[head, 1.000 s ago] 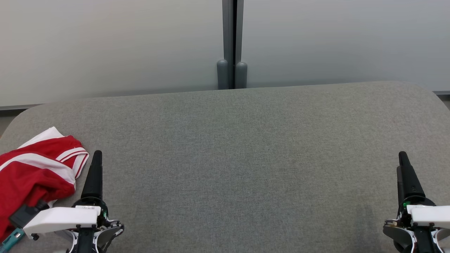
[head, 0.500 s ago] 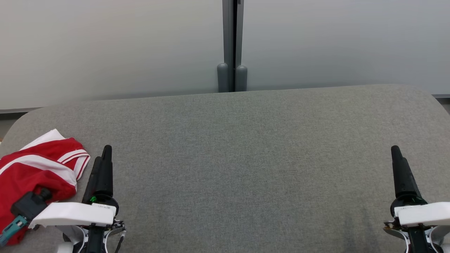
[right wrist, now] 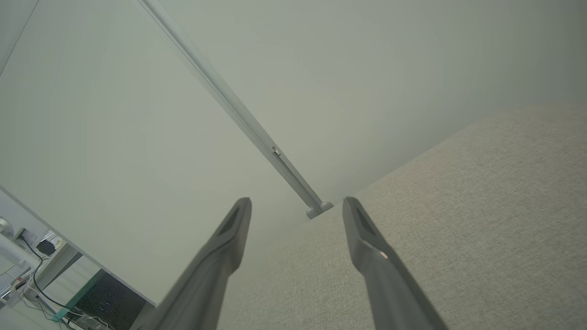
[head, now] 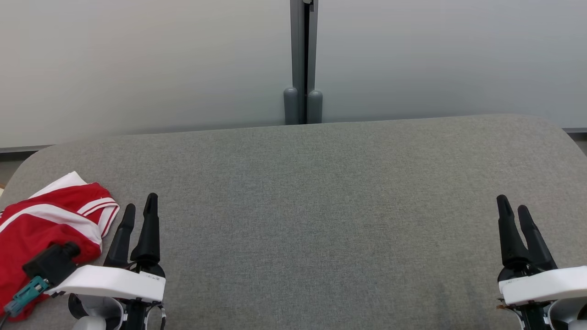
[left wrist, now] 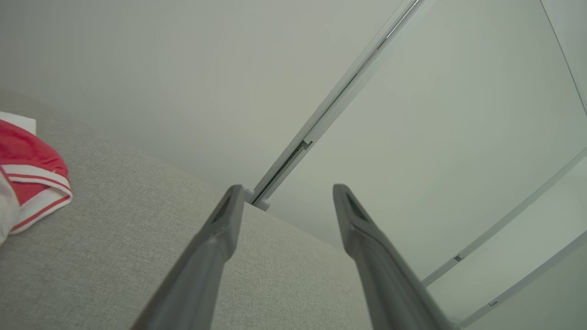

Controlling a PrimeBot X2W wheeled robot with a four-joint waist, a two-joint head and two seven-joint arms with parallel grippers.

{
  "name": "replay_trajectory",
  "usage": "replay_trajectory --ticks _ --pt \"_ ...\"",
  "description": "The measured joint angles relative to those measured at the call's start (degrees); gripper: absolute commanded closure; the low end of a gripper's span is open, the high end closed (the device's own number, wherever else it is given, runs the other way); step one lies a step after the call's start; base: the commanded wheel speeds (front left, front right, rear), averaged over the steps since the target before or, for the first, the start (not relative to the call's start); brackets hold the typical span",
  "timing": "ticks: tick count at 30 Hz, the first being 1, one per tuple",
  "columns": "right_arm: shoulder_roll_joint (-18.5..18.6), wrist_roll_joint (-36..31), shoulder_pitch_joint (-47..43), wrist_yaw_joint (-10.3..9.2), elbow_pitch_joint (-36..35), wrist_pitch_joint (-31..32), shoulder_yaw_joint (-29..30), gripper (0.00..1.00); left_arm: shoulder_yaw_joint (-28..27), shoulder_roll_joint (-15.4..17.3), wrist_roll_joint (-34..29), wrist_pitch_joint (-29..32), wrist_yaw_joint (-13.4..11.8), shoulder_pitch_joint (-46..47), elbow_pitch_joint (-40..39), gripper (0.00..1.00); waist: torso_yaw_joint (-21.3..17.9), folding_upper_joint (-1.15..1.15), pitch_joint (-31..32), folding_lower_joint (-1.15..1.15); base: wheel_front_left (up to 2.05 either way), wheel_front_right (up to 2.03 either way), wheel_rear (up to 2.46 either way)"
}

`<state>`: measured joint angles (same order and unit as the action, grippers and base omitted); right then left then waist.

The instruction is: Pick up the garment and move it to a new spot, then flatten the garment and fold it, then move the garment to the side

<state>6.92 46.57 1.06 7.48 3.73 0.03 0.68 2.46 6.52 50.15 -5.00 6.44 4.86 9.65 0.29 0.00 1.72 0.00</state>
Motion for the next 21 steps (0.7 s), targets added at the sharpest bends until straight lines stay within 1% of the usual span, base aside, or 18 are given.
replay_trajectory --ticks 9,21 --pt "0.3 -7.24 -1.09 0.0 -0.6 -0.55 -0.78 0.0 1.34 0.77 -7.81 -1.58 -0.05 -0.7 0.18 0.0 0.17 0.0 0.46 0.0 0.0 0.0 0.0" --pt "0.35 -15.57 -2.43 0.0 -1.15 -1.13 -1.57 0.0 2.42 1.31 -16.17 -3.35 -0.51 -1.19 1.07 0.0 0.36 0.0 1.25 0.0 0.0 0.0 0.0"
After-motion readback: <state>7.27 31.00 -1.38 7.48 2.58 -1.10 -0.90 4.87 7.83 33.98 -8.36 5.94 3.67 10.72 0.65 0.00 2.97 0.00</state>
